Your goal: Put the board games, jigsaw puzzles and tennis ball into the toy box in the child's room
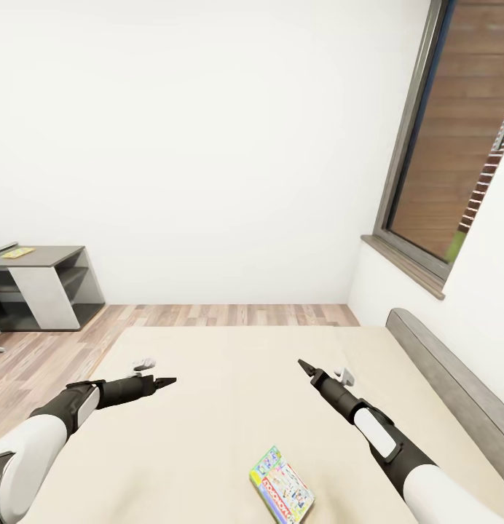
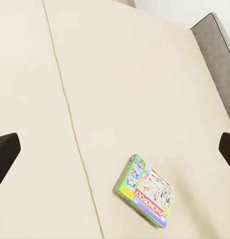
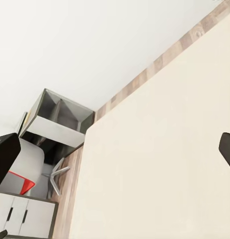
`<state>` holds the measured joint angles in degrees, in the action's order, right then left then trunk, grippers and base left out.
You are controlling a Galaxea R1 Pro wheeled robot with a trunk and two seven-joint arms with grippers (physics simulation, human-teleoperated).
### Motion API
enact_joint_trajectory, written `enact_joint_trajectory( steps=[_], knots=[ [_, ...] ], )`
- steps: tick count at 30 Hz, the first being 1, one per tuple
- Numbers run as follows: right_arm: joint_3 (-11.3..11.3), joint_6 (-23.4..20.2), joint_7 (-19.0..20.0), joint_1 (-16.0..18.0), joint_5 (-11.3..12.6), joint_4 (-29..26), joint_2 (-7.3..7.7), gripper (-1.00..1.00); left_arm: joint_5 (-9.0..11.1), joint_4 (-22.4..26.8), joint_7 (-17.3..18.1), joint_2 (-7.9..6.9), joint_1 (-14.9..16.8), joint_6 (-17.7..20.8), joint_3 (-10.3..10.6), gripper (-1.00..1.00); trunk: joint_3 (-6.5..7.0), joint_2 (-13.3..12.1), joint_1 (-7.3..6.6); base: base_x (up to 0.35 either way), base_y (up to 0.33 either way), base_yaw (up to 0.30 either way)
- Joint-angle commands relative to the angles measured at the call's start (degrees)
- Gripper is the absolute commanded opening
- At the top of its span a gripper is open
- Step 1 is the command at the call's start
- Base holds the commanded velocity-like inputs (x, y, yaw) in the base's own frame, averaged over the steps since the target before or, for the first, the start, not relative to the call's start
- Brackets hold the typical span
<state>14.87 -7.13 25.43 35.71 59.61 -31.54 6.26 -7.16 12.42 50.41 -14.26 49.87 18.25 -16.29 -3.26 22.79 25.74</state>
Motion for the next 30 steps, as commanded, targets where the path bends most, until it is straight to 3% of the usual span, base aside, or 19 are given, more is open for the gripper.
enact_joint_trajectory(
  steps=[1, 15, 19, 25, 30],
  knots=[
    [0.3, -0.2, 0.1, 0.1, 0.6, 0.0, 0.07, 1.0, -0.6, 0.1, 0.3, 0.03, 0.1, 0.4, -0.5, 1.0, -0.13, 0.1, 0.04, 0.0, 0.0, 0.0],
    [0.3, -0.3, -0.4, 0.1, 0.5, 0.0, 0.02, 1.0, -0.1, 0.1, 0.3, -0.03, 0.1, 0.4, -0.8, 1.0, -0.13, 0.1, 0.04, 0.0, 0.0, 0.0],
    [0.4, -0.7, -4.4, 0.1, 0.1, -0.3, -0.05, 1.0, 0.0, 0.1, 0.3, -0.06, 0.1, 0.5, -2.2, 1.0, -0.13, 0.1, 0.04, 0.0, 0.0, 0.0],
    [1.1, -1.2, -14.8, 0.1, -2.8, -0.6, -0.42, 1.0, 0.0, 0.1, 0.1, -0.17, 0.1, 0.7, -3.3, 1.0, -0.13, 0.1, 0.04, 0.0, 0.0, 0.0],
    [1.2, -4.2, -18.0, 0.1, -3.5, -0.8, -0.66, 1.0, 0.0, 0.1, -1.6, -0.15, 0.1, 0.7, -3.4, 1.0, -0.13, 0.1, 0.04, 0.0, 0.0, 0.0]
  ],
)
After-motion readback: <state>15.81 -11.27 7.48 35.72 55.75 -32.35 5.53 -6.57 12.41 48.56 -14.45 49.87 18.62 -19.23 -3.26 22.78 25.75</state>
